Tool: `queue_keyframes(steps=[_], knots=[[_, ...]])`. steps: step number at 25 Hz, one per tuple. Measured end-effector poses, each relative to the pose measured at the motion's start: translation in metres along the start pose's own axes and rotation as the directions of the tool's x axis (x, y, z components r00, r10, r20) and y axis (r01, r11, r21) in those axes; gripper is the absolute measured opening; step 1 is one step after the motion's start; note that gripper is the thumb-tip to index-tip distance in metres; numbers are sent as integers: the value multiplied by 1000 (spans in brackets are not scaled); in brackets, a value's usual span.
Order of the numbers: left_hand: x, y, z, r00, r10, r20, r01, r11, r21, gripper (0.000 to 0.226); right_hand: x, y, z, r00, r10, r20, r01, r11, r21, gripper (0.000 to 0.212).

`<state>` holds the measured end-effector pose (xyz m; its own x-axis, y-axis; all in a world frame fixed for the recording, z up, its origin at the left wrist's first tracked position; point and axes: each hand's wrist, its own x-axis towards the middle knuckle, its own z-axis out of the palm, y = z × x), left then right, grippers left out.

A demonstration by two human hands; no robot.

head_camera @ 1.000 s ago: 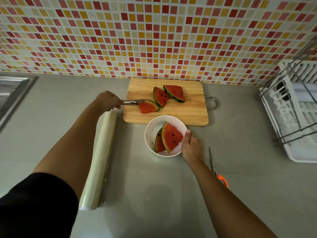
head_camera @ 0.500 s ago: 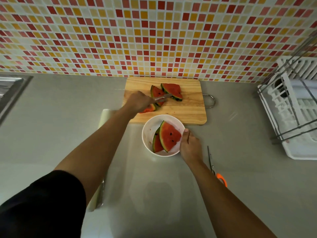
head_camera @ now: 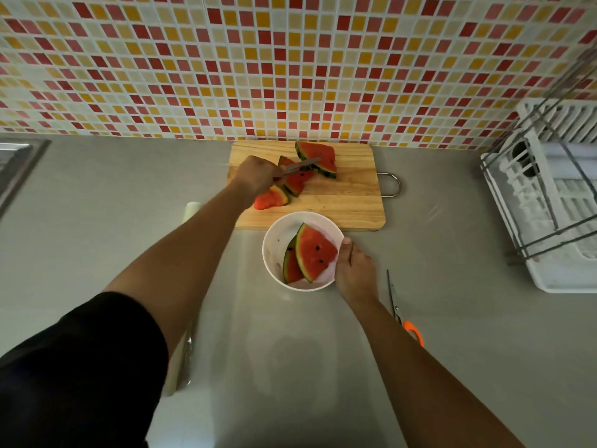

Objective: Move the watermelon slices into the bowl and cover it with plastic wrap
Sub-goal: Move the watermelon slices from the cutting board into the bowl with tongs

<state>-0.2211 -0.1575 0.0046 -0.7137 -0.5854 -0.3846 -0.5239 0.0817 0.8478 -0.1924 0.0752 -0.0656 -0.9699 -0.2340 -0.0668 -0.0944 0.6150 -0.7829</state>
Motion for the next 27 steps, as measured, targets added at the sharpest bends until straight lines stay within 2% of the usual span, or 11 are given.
queue_keyframes(steps=[3, 4, 6, 9, 13, 17, 19, 21, 23, 25, 27], knots=[[-15, 1, -56, 969, 141, 205, -150, 988, 29, 15, 0, -2, 0, 999, 47, 13, -47, 999, 24, 48], [-21, -1, -75, 938, 149, 312, -181, 980, 79, 19, 0, -2, 0, 998, 58, 14, -59, 998, 27, 48], [-32, -8, -102, 878, 74, 472, -196, 957, 214, 22, 0, -2, 0, 998, 63, 17, -64, 998, 31, 48], [-47, -21, -98, 828, -44, 559, -190, 916, 354, 22, 0, -4, -1, 997, 67, 26, -68, 997, 26, 50], [-60, -15, -56, 796, -65, 602, -254, 867, 430, 20, 0, -3, -3, 994, 91, 58, -92, 996, 15, 53], [-67, 1, -49, 820, -16, 573, -409, 683, 605, 28, 0, -3, -4, 993, 88, 78, -90, 996, 23, 54], [-71, 10, -64, 838, 3, 545, -438, 600, 670, 24, 0, -3, -4, 995, 72, 70, -74, 997, 25, 52], [-70, 16, -83, 869, 24, 494, -391, 645, 657, 15, 0, -4, -4, 996, 62, 63, -64, 998, 20, 51], [-59, 12, -91, 923, 82, 377, -294, 781, 551, 13, 0, -3, -3, 996, 63, 55, -64, 998, 21, 51], [-40, 0, -83, 977, 152, 149, -204, 870, 449, 15, 1, -3, -3, 997, 64, 49, -65, 998, 18, 50], [-23, -14, -68, 990, 130, -60, -96, 912, 398, 22, 1, -2, -2, 997, 65, 48, -66, 998, 15, 49]])
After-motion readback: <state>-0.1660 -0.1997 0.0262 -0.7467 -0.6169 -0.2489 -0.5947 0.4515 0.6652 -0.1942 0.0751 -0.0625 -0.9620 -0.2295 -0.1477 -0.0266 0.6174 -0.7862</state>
